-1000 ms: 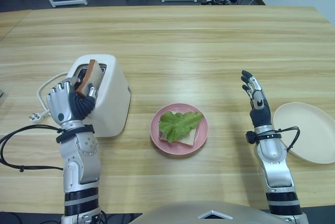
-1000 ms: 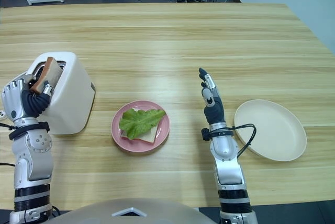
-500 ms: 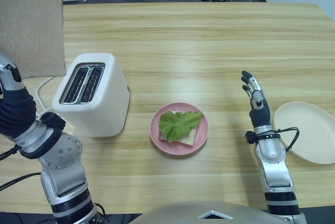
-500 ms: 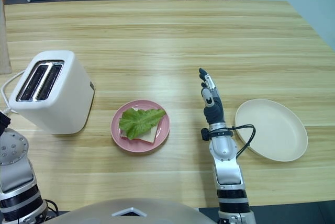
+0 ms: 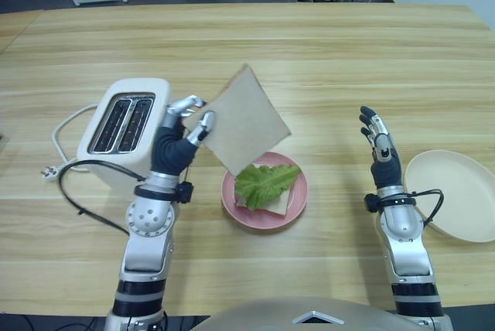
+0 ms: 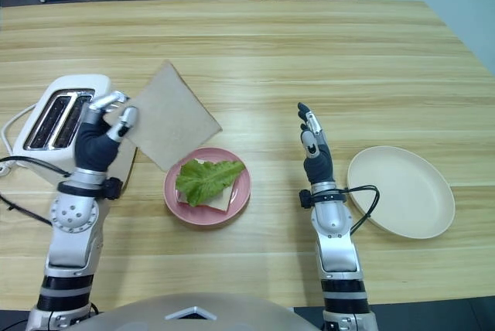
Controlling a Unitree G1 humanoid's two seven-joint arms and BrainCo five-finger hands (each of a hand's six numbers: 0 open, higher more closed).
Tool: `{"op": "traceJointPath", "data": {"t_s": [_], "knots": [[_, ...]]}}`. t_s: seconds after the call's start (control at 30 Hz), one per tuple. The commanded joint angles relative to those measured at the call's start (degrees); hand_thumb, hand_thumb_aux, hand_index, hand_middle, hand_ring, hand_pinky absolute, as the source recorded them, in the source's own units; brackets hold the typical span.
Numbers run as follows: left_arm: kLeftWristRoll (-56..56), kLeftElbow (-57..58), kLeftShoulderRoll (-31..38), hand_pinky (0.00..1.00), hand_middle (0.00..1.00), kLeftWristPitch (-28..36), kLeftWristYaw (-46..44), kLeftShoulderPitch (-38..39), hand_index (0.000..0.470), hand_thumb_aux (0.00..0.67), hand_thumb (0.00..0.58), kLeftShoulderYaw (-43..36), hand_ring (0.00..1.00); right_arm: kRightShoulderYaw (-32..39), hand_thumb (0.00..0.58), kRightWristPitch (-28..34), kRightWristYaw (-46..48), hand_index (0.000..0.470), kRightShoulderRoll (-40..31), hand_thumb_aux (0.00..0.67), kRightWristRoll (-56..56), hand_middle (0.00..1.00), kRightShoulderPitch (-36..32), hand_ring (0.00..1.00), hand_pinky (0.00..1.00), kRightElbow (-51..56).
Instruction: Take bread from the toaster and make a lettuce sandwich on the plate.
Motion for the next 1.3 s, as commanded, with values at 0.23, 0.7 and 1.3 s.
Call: {"op": "traceJointPath", "data": {"t_s": [0.23, 0.7, 1.3], "knots": [[0.97, 22.48, 4.08, 1.0, 1.0, 0.87, -18.35, -15.81, 0.47, 0.67, 0.58, -5.0, 1.0, -0.55, 0.0, -0.64, 0.22, 0.0, 0.25, 0.0, -0.13, 0.0, -1.31, 0.0, 0.0, 4.13], [-3.34, 35.51, 6.42, 1.0, 1.0, 2.67, -35.23, -23.59, 0.47, 0.67, 0.58, -4.49, 1.0, 0.02, 0.0, -1.15, 0.14, 0.0, 0.38, 0.0, -0.81, 0.0, -1.56, 0.0, 0.0, 6.55], [3.35, 58.1, 2.15, 1.0, 1.0, -5.25, -39.98, -29.37, 0.47, 0.67, 0.58, -8.98, 1.0, 2.42, 0.0, -2.27, 1.06, 0.0, -1.35, 0.0, -5.73, 0.0, -0.24, 0.0, 0.0, 4.66]]}}
